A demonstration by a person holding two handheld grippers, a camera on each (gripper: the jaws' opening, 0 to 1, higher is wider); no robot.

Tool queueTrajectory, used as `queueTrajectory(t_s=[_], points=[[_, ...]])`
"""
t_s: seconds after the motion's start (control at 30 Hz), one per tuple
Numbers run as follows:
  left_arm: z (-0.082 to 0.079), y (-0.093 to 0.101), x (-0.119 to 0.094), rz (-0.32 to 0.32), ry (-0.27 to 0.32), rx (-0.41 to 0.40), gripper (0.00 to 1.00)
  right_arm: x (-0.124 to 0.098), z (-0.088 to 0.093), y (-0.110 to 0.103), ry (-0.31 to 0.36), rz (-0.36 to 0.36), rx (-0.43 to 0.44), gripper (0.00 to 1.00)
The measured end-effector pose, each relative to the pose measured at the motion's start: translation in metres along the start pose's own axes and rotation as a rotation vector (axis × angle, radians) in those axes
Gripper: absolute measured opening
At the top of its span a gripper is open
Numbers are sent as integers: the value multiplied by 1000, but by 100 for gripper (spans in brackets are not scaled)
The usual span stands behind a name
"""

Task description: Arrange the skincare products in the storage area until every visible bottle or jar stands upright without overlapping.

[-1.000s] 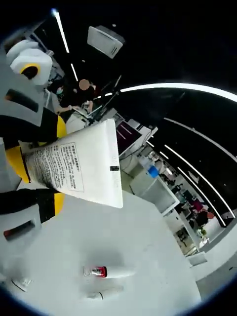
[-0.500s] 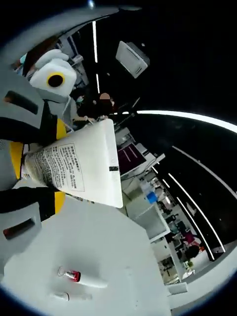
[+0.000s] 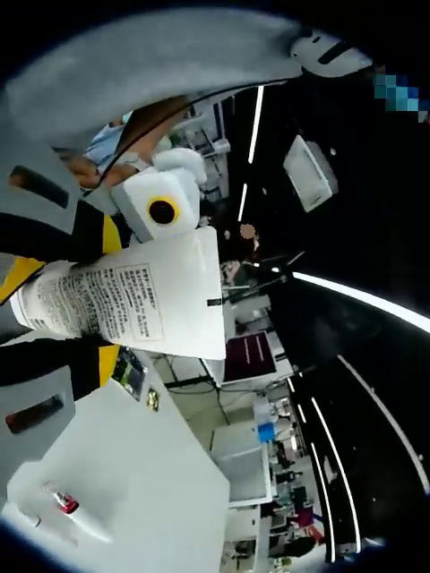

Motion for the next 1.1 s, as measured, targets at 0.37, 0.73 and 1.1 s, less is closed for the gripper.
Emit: queueTrajectory(t_s=[0.37, 0.73, 1.1], points=[[-4, 13, -5, 80, 9, -27, 49, 7, 0, -15, -61, -162, -19, 26], [-10, 9, -11, 121, 14, -96, 38, 26, -5, -23, -119, -242, -106, 26], [-3, 20, -10, 138, -42, -104, 34, 14, 2, -23, -65, -189, -60, 28]])
Point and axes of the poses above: the point that each gripper's makers call its tool centre point, and the gripper's own axes: x roughly forward along the fingers, y roughly to its right, z roughly out of its underside, the point moved 2 cm from there along -x, roughly backward along the fingers, and after that the axes turned 14 degrees about -z, right-handed, at the moved point
